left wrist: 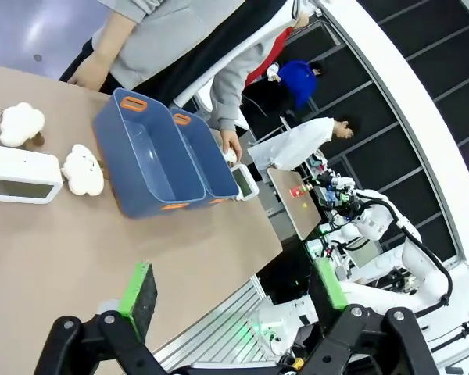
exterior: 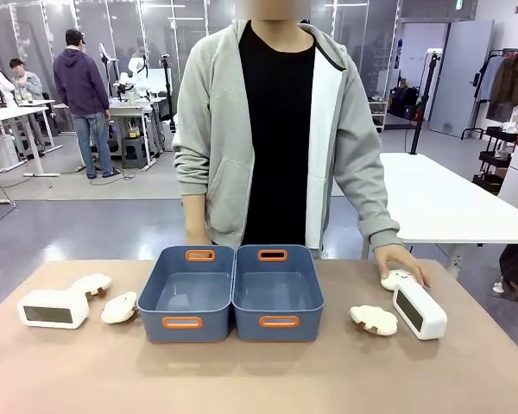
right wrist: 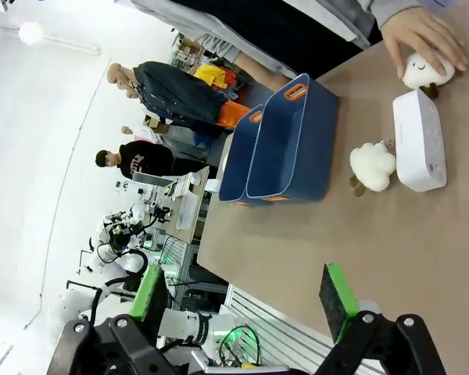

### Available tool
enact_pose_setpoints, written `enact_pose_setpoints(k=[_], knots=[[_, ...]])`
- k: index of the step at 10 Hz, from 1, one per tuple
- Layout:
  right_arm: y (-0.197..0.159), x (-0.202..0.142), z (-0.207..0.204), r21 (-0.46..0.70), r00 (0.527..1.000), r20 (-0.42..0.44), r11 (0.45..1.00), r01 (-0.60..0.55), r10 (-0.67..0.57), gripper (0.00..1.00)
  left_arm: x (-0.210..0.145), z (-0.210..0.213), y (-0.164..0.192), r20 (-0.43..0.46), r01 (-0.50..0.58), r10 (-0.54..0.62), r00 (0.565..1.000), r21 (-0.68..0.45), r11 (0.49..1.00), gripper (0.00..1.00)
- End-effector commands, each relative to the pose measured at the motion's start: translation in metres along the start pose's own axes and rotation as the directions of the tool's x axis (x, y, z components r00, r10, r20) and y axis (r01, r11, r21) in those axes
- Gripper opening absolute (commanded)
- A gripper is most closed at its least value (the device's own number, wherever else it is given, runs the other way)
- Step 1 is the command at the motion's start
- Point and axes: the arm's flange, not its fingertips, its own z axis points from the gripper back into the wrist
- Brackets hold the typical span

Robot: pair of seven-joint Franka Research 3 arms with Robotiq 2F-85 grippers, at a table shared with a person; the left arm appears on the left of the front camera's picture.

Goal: Sort the digital clocks into the basket.
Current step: Pick up the Digital clock from the table and place it into the empty Plastic storage basket.

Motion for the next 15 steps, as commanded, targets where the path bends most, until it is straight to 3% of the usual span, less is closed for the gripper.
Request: enact_pose_setpoints(k=[1, 15], knots=[[0.0007, -0.0022, 0.0067, 0.001, 1.0, 0.007, 1.0, -0.003, 0.003, 1.0, -0.0001, -0.0034, -0.0028, -0.018, 0.016, -0.016, 1.0, -0.018, 1.0, 1.0], [0.0007, -0.0022, 0.0067, 0.001, 1.0, 0.007, 1.0, -0.003, 0.003, 1.0, -0.0001, -0.0034, -0.0028, -0.018, 0.016, -0.016, 1.0, -0.018, 1.0, 1.0]])
